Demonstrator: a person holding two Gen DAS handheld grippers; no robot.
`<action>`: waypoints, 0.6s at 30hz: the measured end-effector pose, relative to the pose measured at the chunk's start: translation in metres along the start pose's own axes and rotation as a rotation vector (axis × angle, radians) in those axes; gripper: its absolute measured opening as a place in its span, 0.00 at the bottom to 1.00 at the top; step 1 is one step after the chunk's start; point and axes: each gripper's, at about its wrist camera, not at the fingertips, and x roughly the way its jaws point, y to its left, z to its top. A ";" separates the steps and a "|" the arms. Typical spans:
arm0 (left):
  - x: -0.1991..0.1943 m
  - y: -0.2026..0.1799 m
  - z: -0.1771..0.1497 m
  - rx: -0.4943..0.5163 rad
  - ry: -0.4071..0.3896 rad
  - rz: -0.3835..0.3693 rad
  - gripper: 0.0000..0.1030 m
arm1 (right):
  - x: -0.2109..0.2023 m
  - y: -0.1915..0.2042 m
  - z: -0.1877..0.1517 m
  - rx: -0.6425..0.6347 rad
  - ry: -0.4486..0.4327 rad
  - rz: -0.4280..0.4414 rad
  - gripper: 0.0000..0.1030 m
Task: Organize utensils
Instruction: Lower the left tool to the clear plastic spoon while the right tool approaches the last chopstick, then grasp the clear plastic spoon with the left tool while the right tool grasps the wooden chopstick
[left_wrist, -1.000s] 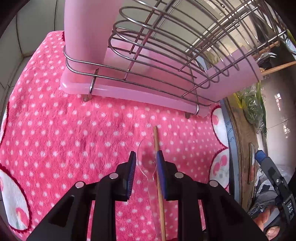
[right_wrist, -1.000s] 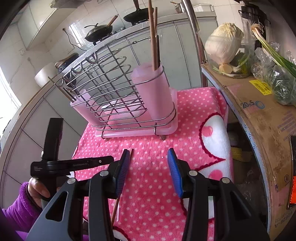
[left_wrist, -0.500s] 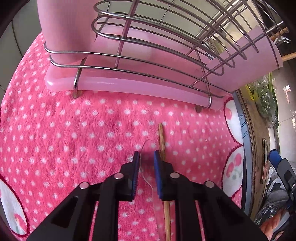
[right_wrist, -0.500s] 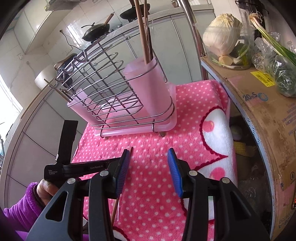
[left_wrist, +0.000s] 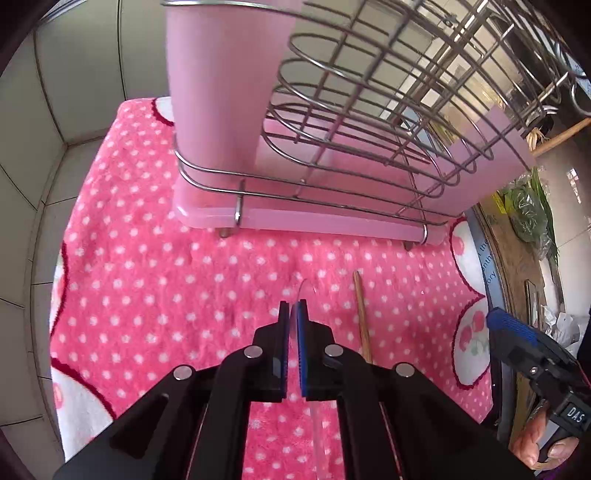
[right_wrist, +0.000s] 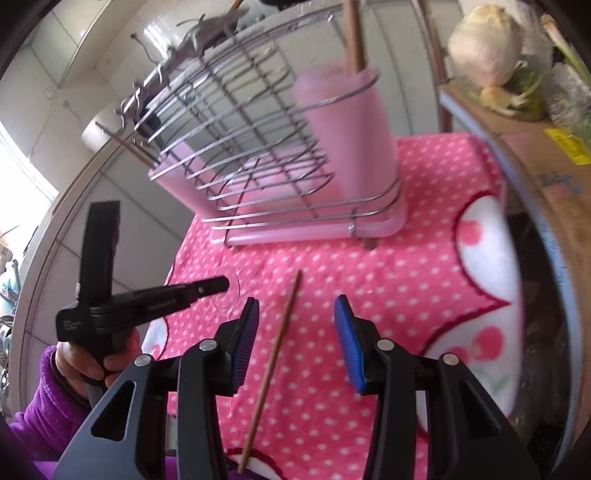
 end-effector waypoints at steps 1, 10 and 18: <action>-0.005 0.005 0.001 -0.009 -0.010 -0.004 0.03 | 0.009 0.002 0.001 0.005 0.025 0.004 0.42; -0.043 0.033 -0.005 -0.031 -0.082 -0.043 0.03 | 0.075 0.007 0.022 0.063 0.193 -0.016 0.40; -0.057 0.041 -0.010 -0.014 -0.121 -0.076 0.03 | 0.114 0.013 0.022 0.029 0.281 -0.170 0.29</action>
